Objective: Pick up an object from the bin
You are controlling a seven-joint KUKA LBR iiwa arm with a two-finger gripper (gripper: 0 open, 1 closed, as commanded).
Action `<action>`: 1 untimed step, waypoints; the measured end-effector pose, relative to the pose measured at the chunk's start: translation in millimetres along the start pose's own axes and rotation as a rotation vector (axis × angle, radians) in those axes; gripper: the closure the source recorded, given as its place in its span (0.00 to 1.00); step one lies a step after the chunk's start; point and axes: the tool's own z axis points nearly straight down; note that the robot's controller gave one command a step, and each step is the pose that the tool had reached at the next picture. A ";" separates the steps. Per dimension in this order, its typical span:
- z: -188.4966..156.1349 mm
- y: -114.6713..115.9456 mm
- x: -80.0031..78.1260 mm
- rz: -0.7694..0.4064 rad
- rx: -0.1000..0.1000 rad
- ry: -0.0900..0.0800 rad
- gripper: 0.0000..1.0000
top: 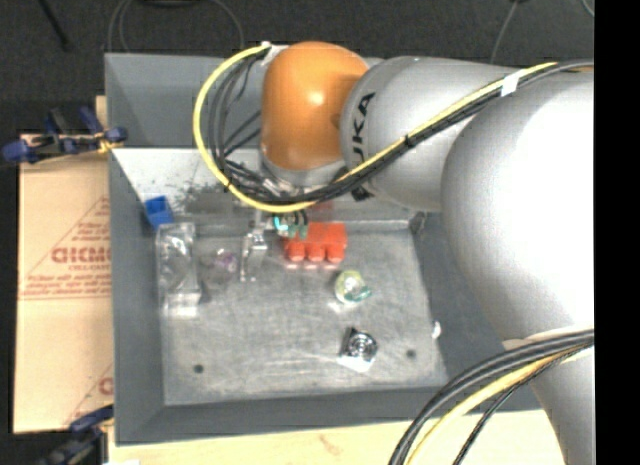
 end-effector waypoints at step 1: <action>-61.5 -67.2 -8.3 0.015 0.003 -0.016 0.00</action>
Offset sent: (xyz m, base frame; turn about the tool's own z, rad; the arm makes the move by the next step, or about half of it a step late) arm 0.0060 -0.0617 0.0561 0.0087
